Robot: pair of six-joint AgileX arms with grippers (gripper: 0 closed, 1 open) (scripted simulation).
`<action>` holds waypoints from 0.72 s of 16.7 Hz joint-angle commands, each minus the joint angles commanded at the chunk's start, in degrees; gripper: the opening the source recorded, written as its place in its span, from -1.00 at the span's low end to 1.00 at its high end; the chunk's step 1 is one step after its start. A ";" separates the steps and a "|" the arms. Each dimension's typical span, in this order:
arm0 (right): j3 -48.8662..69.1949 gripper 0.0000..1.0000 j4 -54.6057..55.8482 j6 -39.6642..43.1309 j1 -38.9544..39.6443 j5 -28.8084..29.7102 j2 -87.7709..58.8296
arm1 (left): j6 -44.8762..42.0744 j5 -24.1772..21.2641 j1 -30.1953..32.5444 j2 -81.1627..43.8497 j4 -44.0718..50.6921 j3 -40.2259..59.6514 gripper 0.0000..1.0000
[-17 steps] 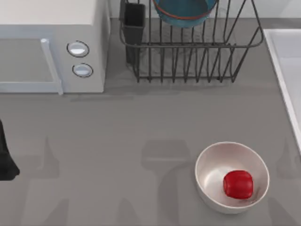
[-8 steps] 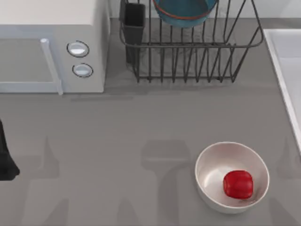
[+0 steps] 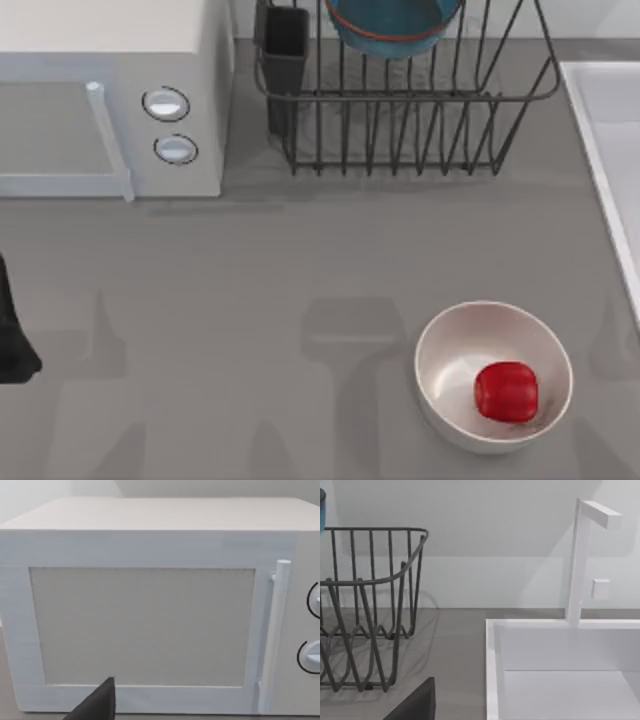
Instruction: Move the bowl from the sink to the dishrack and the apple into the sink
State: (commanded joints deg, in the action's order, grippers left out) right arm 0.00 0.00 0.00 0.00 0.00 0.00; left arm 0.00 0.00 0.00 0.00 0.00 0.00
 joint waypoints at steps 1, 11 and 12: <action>0.00 1.00 0.00 0.00 0.00 0.00 0.00 | 0.00 0.00 0.00 0.00 0.00 0.00 1.00; 3.62 1.00 -3.12 -1.88 1.81 0.13 -3.73 | 0.00 0.00 0.00 0.00 0.00 0.00 1.00; 5.88 1.00 -5.08 -3.05 2.96 0.17 -6.16 | 0.00 0.00 0.00 0.00 0.00 0.00 1.00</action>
State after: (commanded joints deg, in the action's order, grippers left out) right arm 5.87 -5.07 -3.05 2.96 0.17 -6.16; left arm 0.00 0.00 0.00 0.00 0.00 0.00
